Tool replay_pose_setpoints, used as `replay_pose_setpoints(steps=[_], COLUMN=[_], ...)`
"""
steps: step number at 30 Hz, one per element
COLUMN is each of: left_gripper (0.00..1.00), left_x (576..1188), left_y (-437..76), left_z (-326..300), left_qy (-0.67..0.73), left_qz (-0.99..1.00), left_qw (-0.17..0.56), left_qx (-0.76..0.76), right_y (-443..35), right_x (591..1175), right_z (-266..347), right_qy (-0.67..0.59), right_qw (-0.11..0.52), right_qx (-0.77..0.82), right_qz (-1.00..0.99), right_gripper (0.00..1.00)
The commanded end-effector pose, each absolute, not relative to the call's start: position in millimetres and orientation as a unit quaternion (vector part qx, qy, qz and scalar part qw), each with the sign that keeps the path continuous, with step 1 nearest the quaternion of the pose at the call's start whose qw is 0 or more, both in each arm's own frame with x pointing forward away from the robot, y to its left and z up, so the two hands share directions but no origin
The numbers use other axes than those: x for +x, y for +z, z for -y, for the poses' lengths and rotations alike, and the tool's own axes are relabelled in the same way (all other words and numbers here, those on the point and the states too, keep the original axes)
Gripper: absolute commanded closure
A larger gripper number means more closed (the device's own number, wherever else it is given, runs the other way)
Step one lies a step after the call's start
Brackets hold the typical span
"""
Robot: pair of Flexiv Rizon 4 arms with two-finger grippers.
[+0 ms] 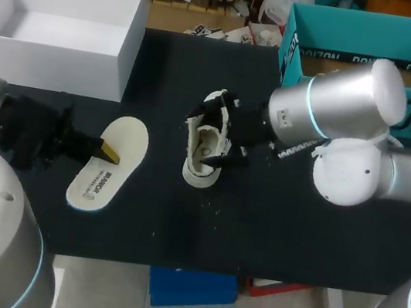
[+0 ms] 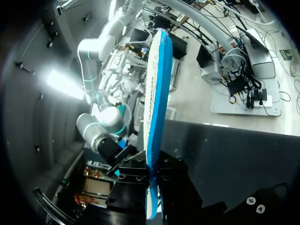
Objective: Take the shoe out of the shoebox, open the shoe tongue, remove and reinsert the insole, then place the shoe into the shoebox
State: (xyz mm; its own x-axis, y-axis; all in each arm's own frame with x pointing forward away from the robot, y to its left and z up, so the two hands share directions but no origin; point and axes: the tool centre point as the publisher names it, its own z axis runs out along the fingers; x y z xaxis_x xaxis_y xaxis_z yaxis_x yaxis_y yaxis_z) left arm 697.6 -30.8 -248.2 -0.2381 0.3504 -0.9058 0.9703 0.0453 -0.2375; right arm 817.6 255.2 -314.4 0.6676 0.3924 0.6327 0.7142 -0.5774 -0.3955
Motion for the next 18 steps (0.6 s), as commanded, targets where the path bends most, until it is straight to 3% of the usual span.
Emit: replay_pose_setpoints(steps=[1, 18], left_gripper=[1.00, 1.00], left_x=[697.1, 697.1], left_y=[-247.5, -247.5], left_z=[30.7, 30.7], left_qy=[-0.457, -0.457], left_qz=[-0.640, -0.640], left_qw=[0.337, 0.337], left_qx=[0.517, 0.517], right_y=[-324.5, -322.0], right_x=[826.3, 850.2], right_z=[-268.6, -278.1], right_qy=[-0.295, -0.328], right_qw=[0.188, 0.204], right_qx=[-0.894, -0.860], right_qz=[0.281, 0.335], right_gripper=[0.00, 0.00])
